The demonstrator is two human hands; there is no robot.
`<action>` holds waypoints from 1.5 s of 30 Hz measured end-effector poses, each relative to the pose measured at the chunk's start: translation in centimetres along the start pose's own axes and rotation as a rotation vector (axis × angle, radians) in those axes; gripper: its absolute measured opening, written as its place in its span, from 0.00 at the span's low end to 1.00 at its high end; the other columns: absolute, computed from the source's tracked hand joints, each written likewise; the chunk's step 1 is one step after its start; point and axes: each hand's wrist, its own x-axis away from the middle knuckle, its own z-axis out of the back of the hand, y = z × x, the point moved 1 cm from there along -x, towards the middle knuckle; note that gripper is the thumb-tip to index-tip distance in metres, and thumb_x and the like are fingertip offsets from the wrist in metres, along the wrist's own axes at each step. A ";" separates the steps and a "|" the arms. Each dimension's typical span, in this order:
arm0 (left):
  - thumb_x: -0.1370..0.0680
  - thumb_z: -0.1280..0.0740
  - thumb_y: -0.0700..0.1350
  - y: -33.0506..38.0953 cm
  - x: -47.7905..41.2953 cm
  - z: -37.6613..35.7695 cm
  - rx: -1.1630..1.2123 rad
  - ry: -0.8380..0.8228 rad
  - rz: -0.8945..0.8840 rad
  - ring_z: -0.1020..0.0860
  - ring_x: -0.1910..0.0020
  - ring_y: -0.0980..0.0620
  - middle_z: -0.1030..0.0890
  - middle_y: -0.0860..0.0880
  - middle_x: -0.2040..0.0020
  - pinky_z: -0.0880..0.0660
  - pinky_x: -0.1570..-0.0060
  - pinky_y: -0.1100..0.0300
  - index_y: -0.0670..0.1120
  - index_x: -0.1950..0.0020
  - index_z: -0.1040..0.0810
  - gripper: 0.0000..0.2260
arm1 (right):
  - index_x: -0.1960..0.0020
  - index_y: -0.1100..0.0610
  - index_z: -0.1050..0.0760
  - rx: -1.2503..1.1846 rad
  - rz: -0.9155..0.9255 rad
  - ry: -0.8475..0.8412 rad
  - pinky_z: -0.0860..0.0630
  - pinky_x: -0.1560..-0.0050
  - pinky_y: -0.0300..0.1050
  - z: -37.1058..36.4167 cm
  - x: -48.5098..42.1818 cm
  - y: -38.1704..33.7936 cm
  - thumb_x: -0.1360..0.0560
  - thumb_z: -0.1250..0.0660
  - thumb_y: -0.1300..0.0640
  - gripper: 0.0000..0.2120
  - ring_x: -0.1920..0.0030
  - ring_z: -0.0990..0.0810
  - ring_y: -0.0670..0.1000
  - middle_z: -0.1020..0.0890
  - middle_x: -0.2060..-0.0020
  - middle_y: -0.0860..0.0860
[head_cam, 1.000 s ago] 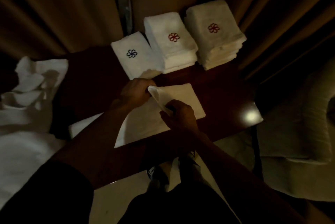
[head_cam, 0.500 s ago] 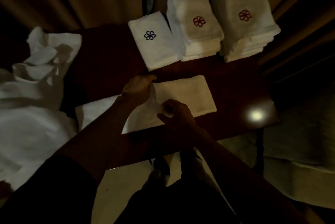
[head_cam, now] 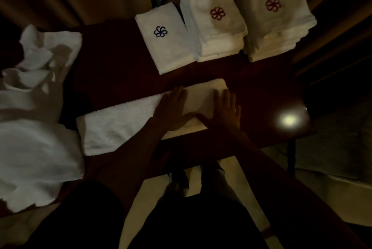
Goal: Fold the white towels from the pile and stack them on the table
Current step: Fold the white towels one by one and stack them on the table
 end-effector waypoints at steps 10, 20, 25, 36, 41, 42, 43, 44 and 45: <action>0.28 0.49 0.75 -0.7 0.2 -0.9 -0.026 0.023 -0.054 0.52 0.19 0.45 0.50 0.43 0.18 0.48 0.23 0.42 0.45 0.18 0.52 0.48 | 0.20 0.44 0.65 0.056 0.087 0.037 0.56 0.24 0.66 -0.7 -0.7 1.6 0.32 0.41 0.21 0.54 0.21 0.63 0.60 0.63 0.20 0.53; 0.26 0.47 0.73 -4.7 5.3 2.4 -0.053 0.192 0.059 0.41 0.22 0.46 0.40 0.45 0.20 0.41 0.28 0.38 0.47 0.20 0.40 0.42 | 0.18 0.52 0.54 -0.003 0.306 0.158 0.49 0.24 0.66 1.6 0.8 -5.0 0.29 0.36 0.27 0.52 0.19 0.56 0.56 0.53 0.19 0.50; 0.23 0.44 0.66 -10.8 10.2 3.2 -0.050 0.255 0.088 0.28 0.30 0.40 0.28 0.40 0.28 0.31 0.33 0.43 0.41 0.27 0.29 0.35 | 0.22 0.57 0.38 -0.014 0.568 0.271 0.30 0.31 0.62 -0.6 2.2 -10.7 0.30 0.32 0.31 0.45 0.23 0.37 0.58 0.35 0.23 0.55; 0.23 0.47 0.60 -20.7 18.2 3.4 0.126 0.159 0.410 0.31 0.31 0.35 0.27 0.35 0.31 0.34 0.32 0.46 0.38 0.29 0.29 0.32 | 0.46 0.60 0.21 -0.039 0.986 0.320 0.22 0.59 0.52 -9.3 7.2 -20.1 0.31 0.26 0.51 0.18 0.49 0.22 0.60 0.19 0.48 0.56; 0.19 0.37 0.48 -20.9 18.1 2.4 0.185 0.145 0.474 0.34 0.29 0.35 0.35 0.36 0.26 0.37 0.29 0.46 0.39 0.24 0.36 0.26 | 0.45 0.58 0.19 0.056 1.016 0.176 0.22 0.61 0.52 -12.2 8.1 -22.3 0.29 0.29 0.51 0.15 0.50 0.22 0.60 0.18 0.51 0.54; 0.19 0.38 0.48 -20.9 18.1 2.3 0.198 0.141 0.487 0.34 0.29 0.35 0.35 0.36 0.26 0.36 0.30 0.46 0.40 0.23 0.37 0.26 | 0.44 0.58 0.19 0.080 0.994 0.127 0.21 0.60 0.52 -12.5 8.2 -22.6 0.30 0.27 0.50 0.17 0.48 0.21 0.61 0.18 0.50 0.54; 0.19 0.38 0.47 -21.0 18.1 2.3 0.213 0.139 0.499 0.33 0.30 0.36 0.36 0.36 0.26 0.35 0.31 0.46 0.40 0.23 0.38 0.26 | 0.43 0.57 0.19 0.116 0.965 0.080 0.20 0.58 0.53 -12.7 8.3 -22.8 0.31 0.25 0.49 0.20 0.45 0.21 0.62 0.18 0.48 0.55; 0.19 0.38 0.47 -20.9 18.0 2.3 0.232 0.140 0.508 0.33 0.30 0.36 0.35 0.36 0.26 0.35 0.32 0.47 0.41 0.23 0.37 0.25 | 0.41 0.57 0.20 0.159 0.929 0.039 0.21 0.55 0.55 -12.9 8.3 -23.0 0.31 0.24 0.48 0.22 0.42 0.23 0.62 0.18 0.46 0.55; 0.19 0.37 0.46 -20.9 18.0 2.5 0.254 0.146 0.509 0.32 0.30 0.37 0.35 0.37 0.27 0.34 0.32 0.48 0.41 0.24 0.35 0.24 | 0.40 0.57 0.20 0.200 0.892 0.006 0.22 0.52 0.57 -13.0 8.4 -23.2 0.31 0.24 0.46 0.23 0.38 0.24 0.62 0.19 0.44 0.55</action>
